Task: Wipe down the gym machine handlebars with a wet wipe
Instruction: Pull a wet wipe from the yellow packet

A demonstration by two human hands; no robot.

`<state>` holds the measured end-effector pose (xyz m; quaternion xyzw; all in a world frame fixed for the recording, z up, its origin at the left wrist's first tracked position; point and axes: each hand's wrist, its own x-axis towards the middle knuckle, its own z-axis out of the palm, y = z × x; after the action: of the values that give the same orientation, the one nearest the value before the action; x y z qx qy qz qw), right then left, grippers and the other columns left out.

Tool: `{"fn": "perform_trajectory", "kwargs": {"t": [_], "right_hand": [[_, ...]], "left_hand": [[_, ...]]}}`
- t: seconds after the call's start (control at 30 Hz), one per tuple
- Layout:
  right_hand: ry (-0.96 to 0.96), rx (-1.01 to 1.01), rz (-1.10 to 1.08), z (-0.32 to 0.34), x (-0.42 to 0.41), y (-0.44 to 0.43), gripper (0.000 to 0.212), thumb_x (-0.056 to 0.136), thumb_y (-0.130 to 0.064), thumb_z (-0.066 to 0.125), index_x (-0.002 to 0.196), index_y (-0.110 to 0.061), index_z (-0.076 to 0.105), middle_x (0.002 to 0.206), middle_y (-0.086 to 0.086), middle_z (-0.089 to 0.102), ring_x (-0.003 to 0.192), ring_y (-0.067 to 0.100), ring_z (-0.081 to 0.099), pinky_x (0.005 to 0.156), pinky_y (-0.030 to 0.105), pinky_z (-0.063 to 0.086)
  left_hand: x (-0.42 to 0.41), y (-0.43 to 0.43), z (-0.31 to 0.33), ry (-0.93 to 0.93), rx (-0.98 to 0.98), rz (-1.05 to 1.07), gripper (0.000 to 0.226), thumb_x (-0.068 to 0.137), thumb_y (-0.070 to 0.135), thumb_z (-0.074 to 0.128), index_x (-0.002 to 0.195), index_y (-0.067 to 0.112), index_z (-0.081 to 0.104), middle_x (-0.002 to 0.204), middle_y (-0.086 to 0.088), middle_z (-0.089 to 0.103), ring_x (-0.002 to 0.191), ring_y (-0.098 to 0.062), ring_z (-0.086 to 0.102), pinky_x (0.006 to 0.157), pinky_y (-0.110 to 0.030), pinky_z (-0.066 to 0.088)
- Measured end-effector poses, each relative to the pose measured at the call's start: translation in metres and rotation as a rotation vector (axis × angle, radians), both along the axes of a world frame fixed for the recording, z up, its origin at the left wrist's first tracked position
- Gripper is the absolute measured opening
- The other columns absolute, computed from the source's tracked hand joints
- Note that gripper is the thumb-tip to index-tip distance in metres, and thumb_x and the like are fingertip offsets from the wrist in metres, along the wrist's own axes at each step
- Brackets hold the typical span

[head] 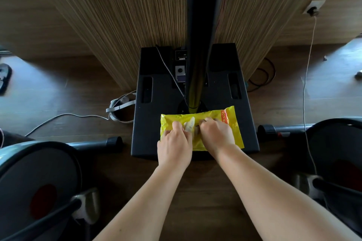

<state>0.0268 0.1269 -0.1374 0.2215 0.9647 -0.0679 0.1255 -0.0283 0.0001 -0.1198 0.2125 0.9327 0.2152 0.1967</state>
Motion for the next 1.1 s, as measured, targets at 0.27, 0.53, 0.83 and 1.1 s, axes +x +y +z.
{"fn": "perform_trajectory", "kwargs": {"t": [0.27, 0.53, 0.83, 1.1], "right_hand": [[0.153, -0.124, -0.084, 0.000, 0.004, -0.002, 0.026, 0.104, -0.012, 0.053, 0.130, -0.012, 0.050, 0.114, 0.010, 0.074, 0.107, 0.031, 0.071, 0.080, 0.040, 0.058], [0.258, -0.305, -0.196, 0.000, 0.012, -0.001, 0.015, 0.106, -0.031, 0.045, 0.108, -0.015, 0.047, 0.086, 0.007, 0.069, 0.074, 0.030, 0.066, 0.058, 0.035, 0.044], [0.328, -0.427, -0.265, 0.002, 0.023, 0.001, 0.018, 0.100, -0.032, 0.062, 0.106, -0.019, 0.053, 0.096, 0.001, 0.066, 0.083, 0.026, 0.065, 0.058, 0.032, 0.042], [0.329, -0.453, -0.312, 0.004, 0.018, -0.001, 0.011, 0.097, -0.023, 0.064, 0.096, -0.015, 0.057, 0.103, 0.006, 0.060, 0.086, 0.027, 0.062, 0.066, 0.036, 0.050]], "left_hand": [[0.002, 0.002, 0.002, -0.002, -0.008, -0.036, 0.015, 0.109, 0.035, 0.037, 0.099, 0.024, 0.036, 0.084, 0.003, 0.054, 0.100, -0.027, 0.060, 0.082, -0.051, 0.054], [0.004, 0.004, 0.002, -0.001, -0.039, -0.054, 0.019, 0.109, 0.039, 0.038, 0.100, 0.023, 0.034, 0.087, 0.001, 0.054, 0.106, -0.031, 0.060, 0.082, -0.050, 0.054], [0.008, 0.007, 0.004, -0.002, -0.066, -0.062, 0.020, 0.110, 0.040, 0.038, 0.100, 0.023, 0.035, 0.085, 0.002, 0.052, 0.108, -0.030, 0.060, 0.082, -0.048, 0.052], [0.008, 0.007, 0.001, 0.025, -0.068, -0.083, 0.020, 0.110, 0.038, 0.036, 0.098, 0.022, 0.036, 0.086, 0.001, 0.057, 0.103, -0.030, 0.062, 0.071, -0.040, 0.043]]}}
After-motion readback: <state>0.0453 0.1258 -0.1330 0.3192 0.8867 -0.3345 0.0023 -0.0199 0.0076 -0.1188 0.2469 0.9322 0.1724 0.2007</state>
